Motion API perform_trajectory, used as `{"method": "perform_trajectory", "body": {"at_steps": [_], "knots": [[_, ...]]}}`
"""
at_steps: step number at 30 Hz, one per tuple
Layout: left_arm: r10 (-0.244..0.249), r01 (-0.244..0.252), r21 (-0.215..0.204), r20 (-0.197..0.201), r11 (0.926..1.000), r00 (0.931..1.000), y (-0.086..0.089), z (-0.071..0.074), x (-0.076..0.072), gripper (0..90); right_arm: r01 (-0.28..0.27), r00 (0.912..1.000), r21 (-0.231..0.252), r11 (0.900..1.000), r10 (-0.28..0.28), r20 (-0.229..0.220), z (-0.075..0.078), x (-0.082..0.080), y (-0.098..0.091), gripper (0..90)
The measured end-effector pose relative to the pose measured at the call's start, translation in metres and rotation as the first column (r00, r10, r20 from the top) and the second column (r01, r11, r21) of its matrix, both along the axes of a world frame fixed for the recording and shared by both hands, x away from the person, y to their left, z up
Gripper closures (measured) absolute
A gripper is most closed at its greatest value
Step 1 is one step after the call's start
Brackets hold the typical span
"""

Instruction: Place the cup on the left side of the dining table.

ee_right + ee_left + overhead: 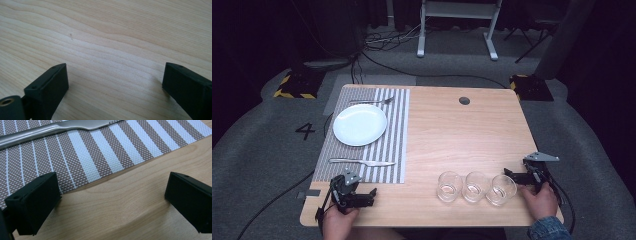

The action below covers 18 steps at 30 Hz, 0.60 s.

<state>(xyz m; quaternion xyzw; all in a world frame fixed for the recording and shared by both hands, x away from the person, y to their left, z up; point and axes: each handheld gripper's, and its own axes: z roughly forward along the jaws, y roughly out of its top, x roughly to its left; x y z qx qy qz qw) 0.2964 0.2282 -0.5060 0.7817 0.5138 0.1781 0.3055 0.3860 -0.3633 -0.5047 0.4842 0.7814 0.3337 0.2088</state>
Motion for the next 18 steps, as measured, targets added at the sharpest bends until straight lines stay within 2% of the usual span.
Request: {"method": "perform_trajectory", "body": {"at_steps": [4,5,6,7,8,10,15,18], "knots": [[0.025,-0.025,-0.002,0.012,0.9997,0.9996,0.001,0.002,-0.001,4.2,0.001,1.0000,0.001,1.0000,-0.001,0.000,0.000,0.000,0.000,7.0],[0.029,-0.029,-0.003,0.016,0.9996,0.9994,0.001,0.004,-0.001,10.2,0.000,1.0000,0.000,1.0000,0.000,0.000,0.000,0.000,0.000,7.0],[0.034,-0.033,-0.022,0.021,0.9992,0.9992,0.002,0.007,-0.001,16.9,0.001,1.0000,0.000,1.0000,-0.001,0.000,0.000,0.000,0.000,7.0],[0.034,-0.033,-0.041,0.018,0.9986,0.9992,0.002,0.010,-0.001,19.3,0.000,1.0000,0.000,1.0000,0.000,0.000,0.000,0.000,0.000,7.0],[0.029,-0.027,-0.077,0.025,0.9967,0.9992,0.003,0.014,-0.001,16.0,0.000,1.0000,0.000,1.0000,0.000,0.000,0.000,0.000,0.000,7.0],[0.034,-0.028,-0.111,0.044,0.9934,0.9985,0.002,0.021,-0.002,17.8,0.000,1.0000,0.000,1.0000,0.000,0.000,0.000,0.000,0.000,7.0],[0.025,-0.015,-0.149,0.067,0.9888,0.9975,-0.004,0.033,-0.001,16.5,0.000,1.0000,0.000,1.0000,0.000,0.000,0.000,0.000,0.000,7.0],[-0.002,0.016,-0.160,0.084,0.9869,0.9965,-0.011,0.043,0.000,16.5,0.000,1.0000,0.000,1.0000,0.000,0.000,0.000,0.000,0.000,7.0]]}}
